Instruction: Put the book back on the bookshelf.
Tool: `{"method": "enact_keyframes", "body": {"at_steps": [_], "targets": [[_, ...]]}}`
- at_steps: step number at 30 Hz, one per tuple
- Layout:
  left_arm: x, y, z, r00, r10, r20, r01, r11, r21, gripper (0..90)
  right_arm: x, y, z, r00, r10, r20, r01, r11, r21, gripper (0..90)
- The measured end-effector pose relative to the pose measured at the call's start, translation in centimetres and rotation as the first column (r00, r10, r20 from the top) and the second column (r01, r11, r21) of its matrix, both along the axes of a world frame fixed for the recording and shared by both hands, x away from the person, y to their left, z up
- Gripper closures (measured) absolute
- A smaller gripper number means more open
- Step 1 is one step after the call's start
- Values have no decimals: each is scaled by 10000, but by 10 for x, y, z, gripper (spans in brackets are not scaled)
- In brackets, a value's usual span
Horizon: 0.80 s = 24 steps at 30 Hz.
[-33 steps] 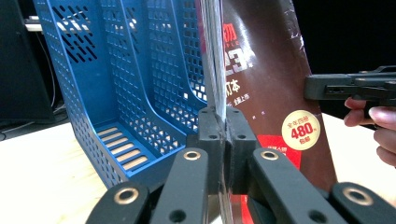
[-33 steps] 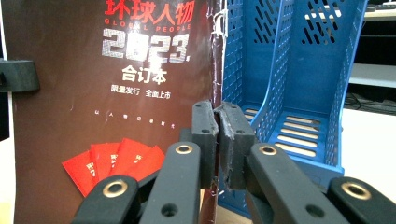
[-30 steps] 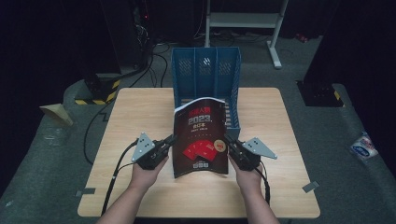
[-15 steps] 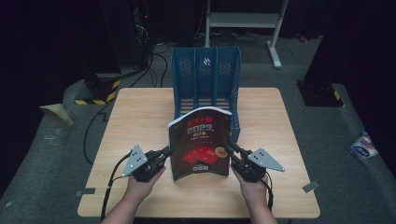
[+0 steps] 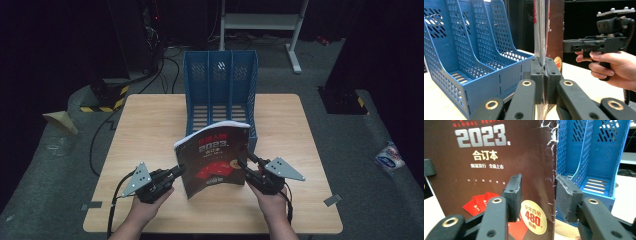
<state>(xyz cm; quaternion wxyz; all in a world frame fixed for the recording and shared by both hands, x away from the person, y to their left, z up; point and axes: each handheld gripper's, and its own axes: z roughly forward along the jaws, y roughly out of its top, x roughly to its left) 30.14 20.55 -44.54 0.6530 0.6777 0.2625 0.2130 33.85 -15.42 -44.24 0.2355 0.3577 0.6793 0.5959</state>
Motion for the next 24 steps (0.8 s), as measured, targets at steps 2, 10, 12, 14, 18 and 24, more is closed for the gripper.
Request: {"method": "enact_keyframes", "body": {"at_steps": [2,10,12,14,18,24], "targets": [[-1,0,0,10000,-50,30,50,10000,30,872,3,1,1,10000,25,-24,-25,10000,-54,539],[-3,0,0,9997,-243,73,242,9996,110,872,25,3,16,9949,993,157,-993,9951,-22,460],[-2,0,1,9996,-255,72,254,9995,175,872,33,4,19,9917,1276,155,-1277,9918,62,447],[-2,1,1,9998,-204,85,202,9995,249,872,40,5,20,9915,1300,-13,-1300,9915,66,450],[1,0,2,9998,143,127,-148,9992,377,873,39,3,20,9914,1305,92,-1306,9914,87,533],[8,2,1,9982,576,188,-583,9976,383,872,11,-4,16,9874,1346,837,-1368,9904,210,624]]}}
